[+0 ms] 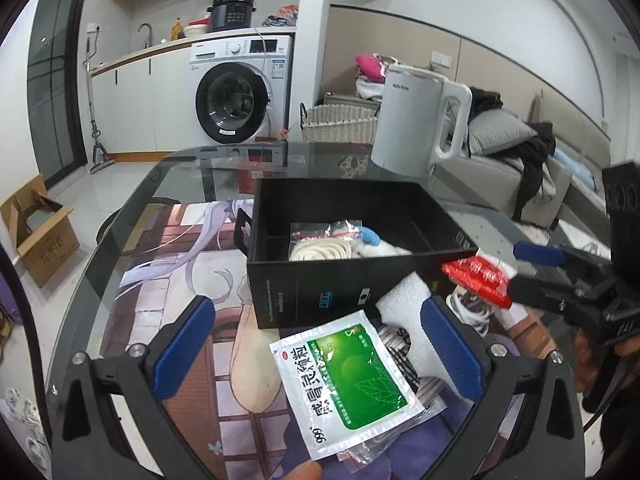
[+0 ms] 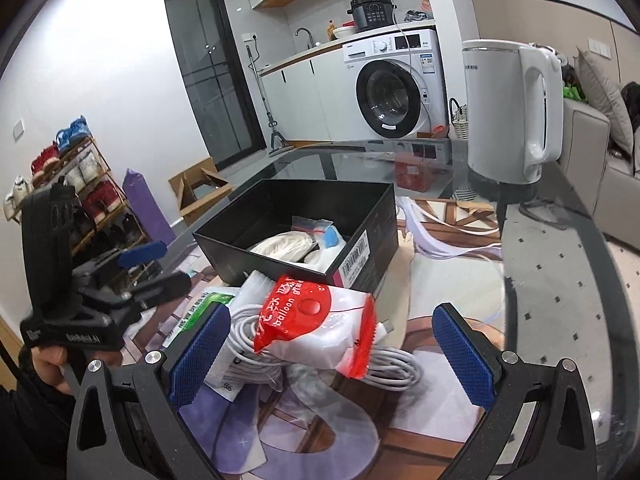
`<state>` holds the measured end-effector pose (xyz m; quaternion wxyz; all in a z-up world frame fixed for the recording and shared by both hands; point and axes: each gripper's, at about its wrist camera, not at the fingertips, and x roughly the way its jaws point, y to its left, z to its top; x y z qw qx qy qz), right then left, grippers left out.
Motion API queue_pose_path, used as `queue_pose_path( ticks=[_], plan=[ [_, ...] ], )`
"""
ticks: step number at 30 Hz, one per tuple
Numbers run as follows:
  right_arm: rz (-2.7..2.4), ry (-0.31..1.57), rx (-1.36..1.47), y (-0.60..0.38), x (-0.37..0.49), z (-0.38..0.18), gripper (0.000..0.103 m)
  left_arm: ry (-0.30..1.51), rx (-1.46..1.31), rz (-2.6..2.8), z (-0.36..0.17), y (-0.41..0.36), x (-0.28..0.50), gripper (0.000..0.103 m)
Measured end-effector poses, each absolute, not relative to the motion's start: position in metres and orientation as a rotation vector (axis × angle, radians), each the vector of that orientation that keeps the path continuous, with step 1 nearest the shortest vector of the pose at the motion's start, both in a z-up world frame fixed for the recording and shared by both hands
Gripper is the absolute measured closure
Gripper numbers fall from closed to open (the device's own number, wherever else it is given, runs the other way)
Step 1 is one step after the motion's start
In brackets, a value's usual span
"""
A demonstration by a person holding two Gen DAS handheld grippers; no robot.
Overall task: Organize soft objects
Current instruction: 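Grasp the red-and-white balloon packet with the right gripper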
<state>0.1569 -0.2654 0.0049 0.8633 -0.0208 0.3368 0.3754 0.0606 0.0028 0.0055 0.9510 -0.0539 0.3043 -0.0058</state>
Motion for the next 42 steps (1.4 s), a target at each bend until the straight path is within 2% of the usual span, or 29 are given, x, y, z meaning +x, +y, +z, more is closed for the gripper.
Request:
queue_pose_path(
  ticks=[20, 31, 34, 36, 40, 42],
  plan=[
    [0.817, 0.750, -0.010, -0.246, 0.166, -0.021, 0.001, 0.681, -0.004, -0.097, -0.009, -0.015, 0.062, 0.000],
    [0.836, 0.745, -0.013, -0.243, 0.165, -0.022, 0.001, 0.723, -0.067, -0.138, -0.015, -0.007, 0.065, 0.000],
    [0.836, 0.743, -0.001, -0.245, 0.165, -0.021, 0.008, 0.727, -0.084, -0.144, -0.017, -0.004, 0.064, 0.000],
    [0.829, 0.744, 0.003, -0.247, 0.166, -0.021, 0.016, 0.720, -0.087, -0.145, -0.016, -0.003, 0.064, 0.000],
    [0.823, 0.749, 0.004, -0.247, 0.167, -0.023, 0.027, 0.714, -0.088, -0.144, -0.015, -0.003, 0.062, 0.000],
    [0.812, 0.741, -0.012, -0.246, 0.166, -0.023, 0.043, 0.708, -0.088, -0.137, -0.015, -0.002, 0.061, 0.000]
  ],
)
